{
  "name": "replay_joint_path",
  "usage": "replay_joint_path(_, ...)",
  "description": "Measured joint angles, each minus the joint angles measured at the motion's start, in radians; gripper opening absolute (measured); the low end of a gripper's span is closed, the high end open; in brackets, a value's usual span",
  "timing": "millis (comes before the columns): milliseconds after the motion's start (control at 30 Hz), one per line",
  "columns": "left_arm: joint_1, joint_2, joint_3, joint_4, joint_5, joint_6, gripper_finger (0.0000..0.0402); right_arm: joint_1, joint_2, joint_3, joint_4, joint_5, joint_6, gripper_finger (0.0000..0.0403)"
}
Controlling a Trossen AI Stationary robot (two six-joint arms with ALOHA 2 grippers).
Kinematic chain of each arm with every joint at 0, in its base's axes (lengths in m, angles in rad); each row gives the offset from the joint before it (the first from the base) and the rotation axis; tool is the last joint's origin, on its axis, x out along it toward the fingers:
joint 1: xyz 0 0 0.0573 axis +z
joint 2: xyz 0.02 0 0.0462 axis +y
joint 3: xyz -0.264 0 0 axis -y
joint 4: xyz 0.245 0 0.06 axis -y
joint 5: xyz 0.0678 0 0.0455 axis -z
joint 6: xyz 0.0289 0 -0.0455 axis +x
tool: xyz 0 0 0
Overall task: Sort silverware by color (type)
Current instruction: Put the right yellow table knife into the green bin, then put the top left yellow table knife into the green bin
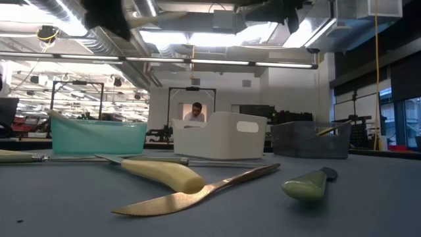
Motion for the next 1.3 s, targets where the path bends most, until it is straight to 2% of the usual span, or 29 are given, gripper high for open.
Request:
replay_joint_path(233, 0.0, -0.037, 0.0, -0.324, 0.121, -0.123, 0.0048, 0.0, 0.001, 0.0, -0.015, 0.0, 0.0, 0.0172)
replay_joint_path(367, 0.0, -0.036, 0.0, -0.429, 0.168, -0.167, 0.0048, 0.0, 0.001, 0.0, -0.03, 0.0, 0.0, 0.0172)
replay_joint_path(467, 0.0, -0.038, 0.0, -0.459, 0.166, -0.204, 0.0047, 0.0, 0.001, 0.0, -0.028, 0.0, 0.0, 0.0172)
replay_joint_path(700, 0.0, -0.037, -0.108, -0.447, 0.14, -0.283, 0.0006, 0.0, 0.001, 0.0, -0.028, 0.0, 0.0, 0.0172)
replay_joint_path(967, 0.0, -0.036, -0.285, -0.347, 0.192, -0.341, 0.0002, 0.0, 0.001, 0.0, -0.027, 0.0, 0.0, 0.0172)
replay_joint_path(1300, 0.0, -0.036, -0.311, -0.297, 0.227, -0.34, 0.0002, 0.0, 0.001, 0.0, -0.027, 0.0, 0.0, 0.0172)
